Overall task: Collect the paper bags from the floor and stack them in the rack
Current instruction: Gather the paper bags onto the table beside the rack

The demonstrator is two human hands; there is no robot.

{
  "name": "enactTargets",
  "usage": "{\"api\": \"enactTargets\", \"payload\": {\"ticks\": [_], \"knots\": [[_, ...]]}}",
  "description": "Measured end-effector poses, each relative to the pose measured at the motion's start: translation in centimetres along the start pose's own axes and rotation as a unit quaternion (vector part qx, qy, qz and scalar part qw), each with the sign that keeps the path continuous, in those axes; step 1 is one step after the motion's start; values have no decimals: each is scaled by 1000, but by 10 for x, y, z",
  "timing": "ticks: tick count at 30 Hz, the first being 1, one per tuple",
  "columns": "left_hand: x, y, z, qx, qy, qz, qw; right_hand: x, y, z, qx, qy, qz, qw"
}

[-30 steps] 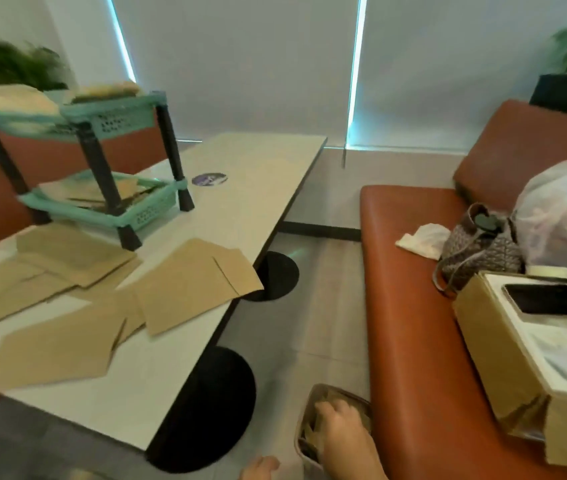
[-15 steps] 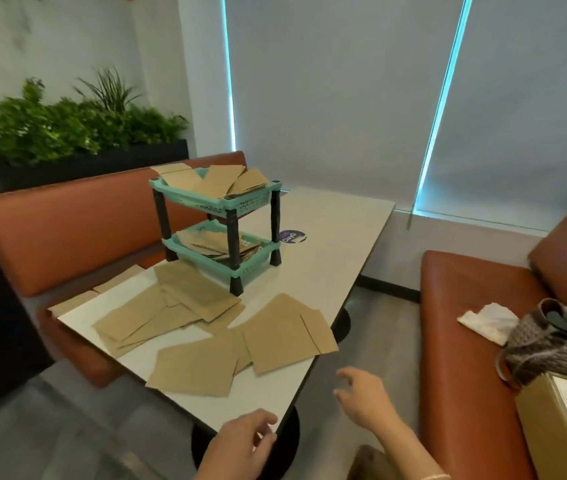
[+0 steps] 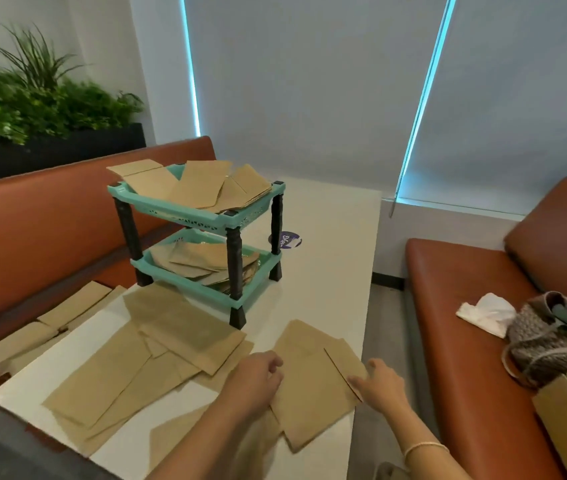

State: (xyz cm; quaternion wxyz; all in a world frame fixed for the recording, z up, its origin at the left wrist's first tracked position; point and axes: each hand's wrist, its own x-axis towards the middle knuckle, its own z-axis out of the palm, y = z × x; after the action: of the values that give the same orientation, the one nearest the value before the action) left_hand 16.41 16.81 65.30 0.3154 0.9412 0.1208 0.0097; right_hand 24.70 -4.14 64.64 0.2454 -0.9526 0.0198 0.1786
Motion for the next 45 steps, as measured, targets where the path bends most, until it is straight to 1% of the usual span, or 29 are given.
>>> {"api": "enactTargets", "payload": {"ticks": [3, 5, 8, 10, 13, 16, 19, 24, 26, 30, 31, 34, 37, 39, 41, 43, 45], "knots": [[40, -1, 3, 20, -33, 17, 999, 9, -6, 3, 35, -35, 32, 998], [64, 2, 6, 48, -50, 26, 997, 12, -7, 6, 57, -37, 49, 996], [90, 9, 12, 80, -72, 52, 993, 17, -10, 8, 53, -9, 65, 996], [104, 15, 17, 106, -95, 86, 986, 20, -14, 9, 60, 2, 80, 995], [125, 23, 20, 155, -161, 119, 967, 21, -17, 10, 40, 29, 83, 995], [144, 30, 20, 224, -222, 124, 941, 23, -13, 6, 21, 65, 54, 996], [153, 34, 22, 280, -221, 125, 926, 29, -1, -11, 12, 62, 24, 998], [157, 39, 25, 317, -181, 143, 920, 36, 24, -55, 35, 75, 1, 997], [156, 44, 24, 336, -169, 147, 915, 36, 35, -71, 50, 102, 10, 994], [151, 59, 15, 363, -177, 144, 904, 34, 68, -90, 84, 180, 47, 979], [149, 64, 11, 356, -179, 142, 906, 32, 77, -92, 97, 205, 57, 972], [146, 84, -6, 296, -180, 113, 931, 28, 109, -91, 118, 273, 94, 950], [140, 113, -29, 261, -165, 124, 943, 25, 140, -77, 128, 292, 119, 940], [131, 138, -41, 220, -140, 144, 955, 25, 159, -61, 125, 284, 138, 941], [119, 166, -40, 139, -119, 164, 969, 27, 179, -39, 119, 258, 158, 946], [109, 189, -20, 79, -88, 179, 977, 30, 195, -15, 116, 225, 165, 953], [102, 205, 19, 45, -64, 187, 979, 34, 211, 9, 110, 193, 166, 961]]}}
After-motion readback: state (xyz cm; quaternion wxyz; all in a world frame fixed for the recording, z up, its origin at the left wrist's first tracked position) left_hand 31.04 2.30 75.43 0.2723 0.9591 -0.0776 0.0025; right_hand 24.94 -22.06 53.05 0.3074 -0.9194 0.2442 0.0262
